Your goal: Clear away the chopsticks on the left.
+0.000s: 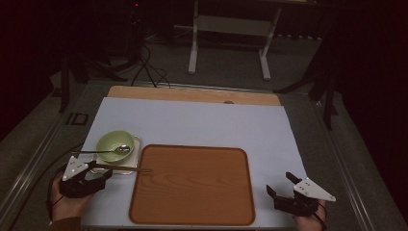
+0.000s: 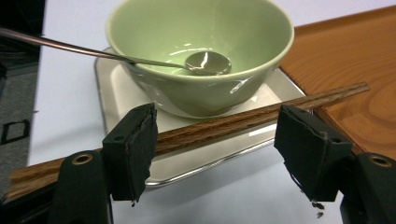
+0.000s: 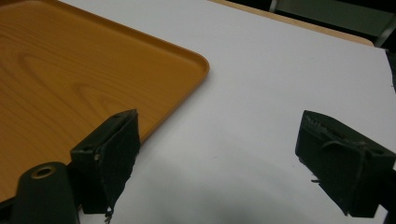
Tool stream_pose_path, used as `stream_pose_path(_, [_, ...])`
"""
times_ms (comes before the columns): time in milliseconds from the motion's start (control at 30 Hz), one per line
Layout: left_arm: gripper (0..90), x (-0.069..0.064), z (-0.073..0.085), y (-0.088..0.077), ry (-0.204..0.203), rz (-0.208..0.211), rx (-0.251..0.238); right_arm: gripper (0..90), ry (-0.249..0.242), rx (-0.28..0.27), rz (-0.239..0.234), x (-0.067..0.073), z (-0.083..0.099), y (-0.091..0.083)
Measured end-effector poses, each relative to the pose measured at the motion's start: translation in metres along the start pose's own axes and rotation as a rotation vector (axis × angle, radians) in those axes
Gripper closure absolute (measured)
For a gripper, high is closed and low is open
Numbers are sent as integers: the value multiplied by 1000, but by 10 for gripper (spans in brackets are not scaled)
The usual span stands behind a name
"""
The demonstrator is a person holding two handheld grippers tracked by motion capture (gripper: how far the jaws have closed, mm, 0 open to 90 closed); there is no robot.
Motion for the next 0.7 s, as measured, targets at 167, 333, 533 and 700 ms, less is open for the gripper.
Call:
stream_pose_path(167, [304,-4,1,7,19,11,17,137,4,-1,2,0,0,0])
stream_pose_path(333, [304,-7,3,10,40,16,36,137,8,-2,5,-1,0,-1])
stream_pose_path(533, [296,-8,4,13,64,16,48,137,8,-3,7,-1,0,-1])
stream_pose_path(700, [286,-8,4,14,63,22,47,137,10,-1,8,-1,0,-1])
Point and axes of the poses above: each handheld gripper's, and its own axes: y roughly forward along the jaws, z roughly out of its underside, x roughly to its left, the point moved 10 cm from there along y, roughly forward along the jaws, and after that the axes turned 7 degrees about -z, right-handed, at the moved point
